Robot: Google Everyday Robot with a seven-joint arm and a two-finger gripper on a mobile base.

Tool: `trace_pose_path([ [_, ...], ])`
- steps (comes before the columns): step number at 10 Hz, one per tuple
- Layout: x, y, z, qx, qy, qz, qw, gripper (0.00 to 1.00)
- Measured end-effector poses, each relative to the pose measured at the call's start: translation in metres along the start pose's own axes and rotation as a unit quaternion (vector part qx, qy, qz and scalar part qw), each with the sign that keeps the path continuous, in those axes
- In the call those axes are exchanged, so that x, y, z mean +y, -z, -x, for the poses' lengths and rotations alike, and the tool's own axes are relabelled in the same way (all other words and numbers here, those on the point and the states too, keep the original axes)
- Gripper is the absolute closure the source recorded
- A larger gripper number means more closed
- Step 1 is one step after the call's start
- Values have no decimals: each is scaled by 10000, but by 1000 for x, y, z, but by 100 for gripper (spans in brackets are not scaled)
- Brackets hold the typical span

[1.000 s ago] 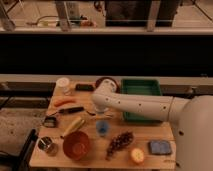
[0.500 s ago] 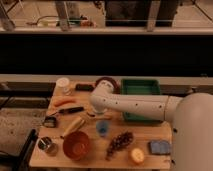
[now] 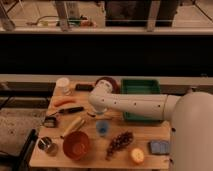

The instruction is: Place fork in table surface

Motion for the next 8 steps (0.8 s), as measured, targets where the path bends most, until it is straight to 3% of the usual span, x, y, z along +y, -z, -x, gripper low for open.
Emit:
trace_pose_path([
  [5, 0, -1, 1, -1, 2, 15, 10000, 20],
  [8, -3, 17, 1, -9, 39, -92, 9999, 20],
])
